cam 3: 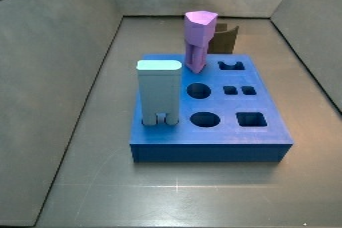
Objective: Pick up the oval object. Move up. Place the oval object on the fixture. Regrasp the oval object. Move to above the board. Insert the oval object.
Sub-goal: Place the oval object on the fixture.
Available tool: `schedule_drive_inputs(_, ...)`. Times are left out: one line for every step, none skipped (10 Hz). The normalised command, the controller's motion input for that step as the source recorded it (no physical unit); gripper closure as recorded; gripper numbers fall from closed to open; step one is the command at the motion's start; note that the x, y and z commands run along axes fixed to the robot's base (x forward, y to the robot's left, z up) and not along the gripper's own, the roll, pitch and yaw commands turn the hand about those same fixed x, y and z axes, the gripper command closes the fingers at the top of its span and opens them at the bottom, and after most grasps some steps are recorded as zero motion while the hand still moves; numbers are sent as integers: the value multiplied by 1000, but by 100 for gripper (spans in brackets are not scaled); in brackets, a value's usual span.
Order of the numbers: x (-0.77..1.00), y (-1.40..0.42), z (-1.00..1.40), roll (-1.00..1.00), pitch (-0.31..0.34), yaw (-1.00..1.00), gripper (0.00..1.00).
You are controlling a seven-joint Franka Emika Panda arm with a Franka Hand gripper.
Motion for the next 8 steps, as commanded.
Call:
schedule_drive_inputs(90, 44, -13, -279, 297, -119, 100)
schedule_drive_inputs(79, 38, -7, -204, 211, -138, 100)
schedule_drive_inputs(117, 72, -1000, -1000, 89, -144, 100)
schedule_drive_inputs(121, 75, -1000, -1000, 66, -148, 100)
schedule_drive_inputs(131, 85, -1000, -1000, 72, -160, 100)
schedule_drive_inputs(147, 87, -1000, -1000, 88, -165, 100)
schedule_drive_inputs(156, 92, -1000, -1000, 91, -175, 100)
schedule_drive_inputs(162, 100, -1000, -981, 83, -190, 100)
